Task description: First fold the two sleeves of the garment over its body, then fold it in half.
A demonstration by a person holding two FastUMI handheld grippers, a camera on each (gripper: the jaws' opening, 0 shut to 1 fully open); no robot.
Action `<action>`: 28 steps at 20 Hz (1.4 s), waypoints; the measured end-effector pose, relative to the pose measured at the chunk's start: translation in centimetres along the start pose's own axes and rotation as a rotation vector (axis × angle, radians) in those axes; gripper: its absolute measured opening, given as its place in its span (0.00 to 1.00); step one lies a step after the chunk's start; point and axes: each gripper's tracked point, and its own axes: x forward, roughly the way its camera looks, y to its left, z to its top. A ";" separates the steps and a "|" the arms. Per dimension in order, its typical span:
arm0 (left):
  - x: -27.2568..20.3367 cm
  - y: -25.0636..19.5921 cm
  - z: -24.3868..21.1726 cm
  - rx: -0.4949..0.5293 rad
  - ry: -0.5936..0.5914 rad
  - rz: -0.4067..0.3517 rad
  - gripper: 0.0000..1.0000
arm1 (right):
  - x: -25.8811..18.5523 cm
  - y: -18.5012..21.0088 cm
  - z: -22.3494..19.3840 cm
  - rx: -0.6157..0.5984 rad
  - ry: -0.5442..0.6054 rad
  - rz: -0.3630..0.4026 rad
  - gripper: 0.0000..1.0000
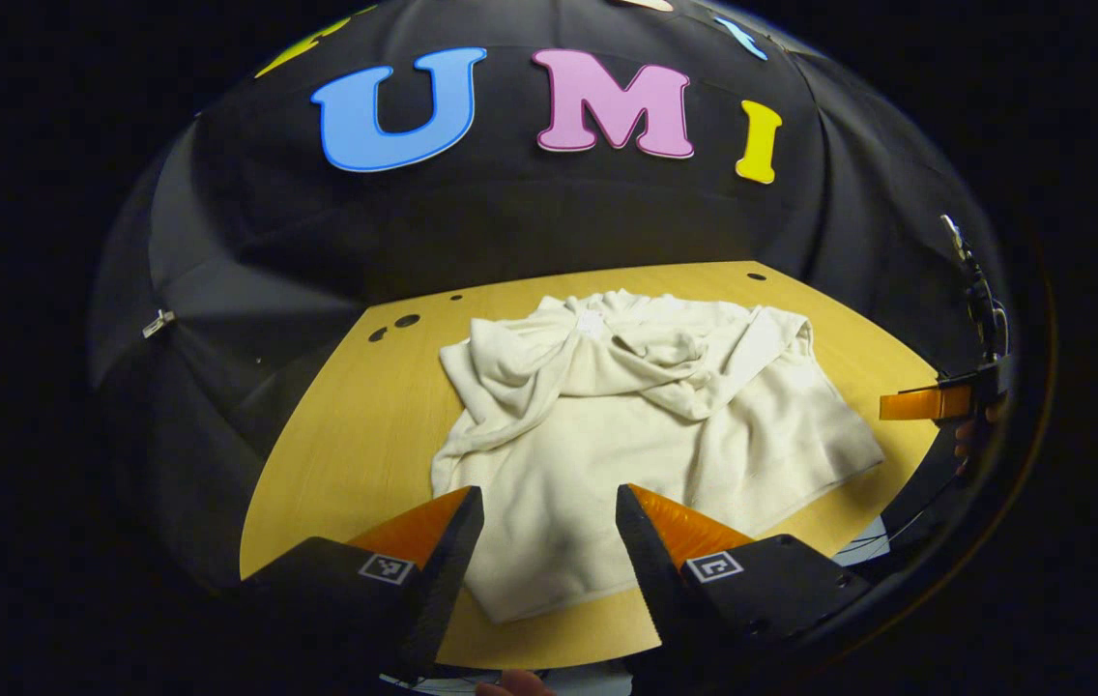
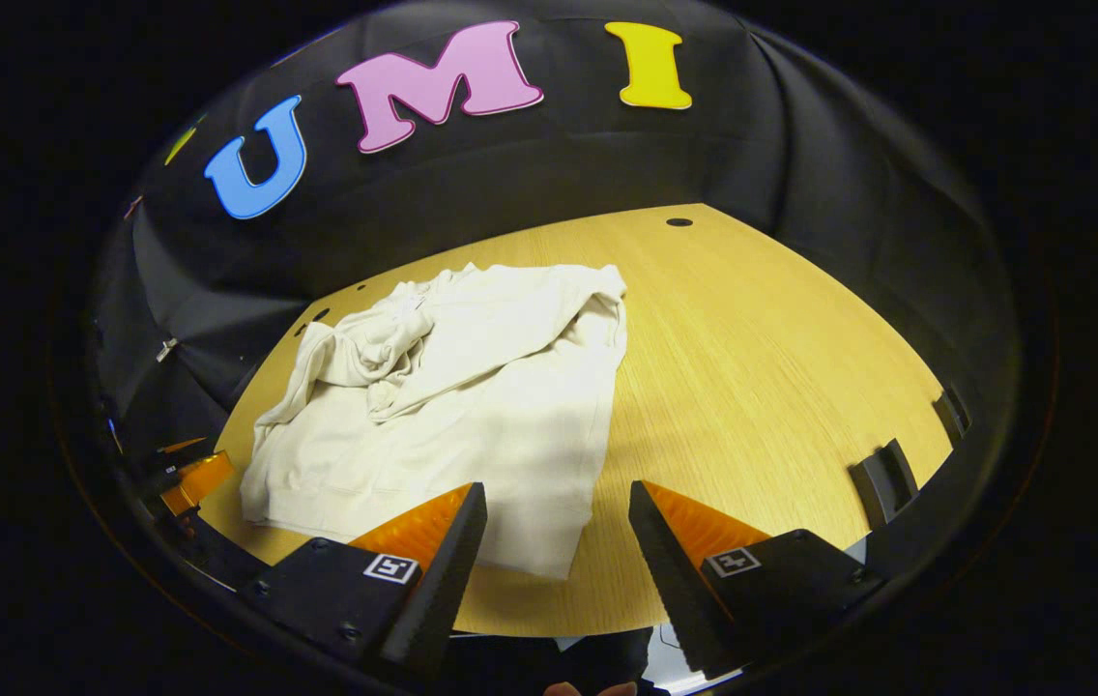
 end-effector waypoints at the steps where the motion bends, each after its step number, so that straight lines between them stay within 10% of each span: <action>1: 0.1 0.4 -0.8 -0.001 0.012 0.011 0.87 | 0.3 0.2 -0.2 -0.001 0.007 -0.001 0.92; 18: 3.6 1.5 -7.7 -0.149 0.244 0.027 0.91 | 4.3 1.1 -3.4 -0.167 0.130 -0.067 0.92; 21: 4.0 0.0 -7.2 -0.142 0.248 -0.043 0.57 | 4.5 2.5 -3.9 -0.170 0.161 -0.003 0.76; 23: 4.1 -0.2 -6.8 -0.163 0.251 -0.056 0.22 | 4.4 3.0 -3.8 -0.164 0.180 0.008 0.32; 24: 4.2 -0.2 -6.8 -0.173 0.258 -0.063 0.19 | 4.6 3.0 -3.8 -0.174 0.180 0.013 0.17; 28: 3.9 0.2 -6.7 -0.162 0.288 -0.079 0.07 | 3.3 3.0 -4.1 -0.211 0.187 0.027 0.10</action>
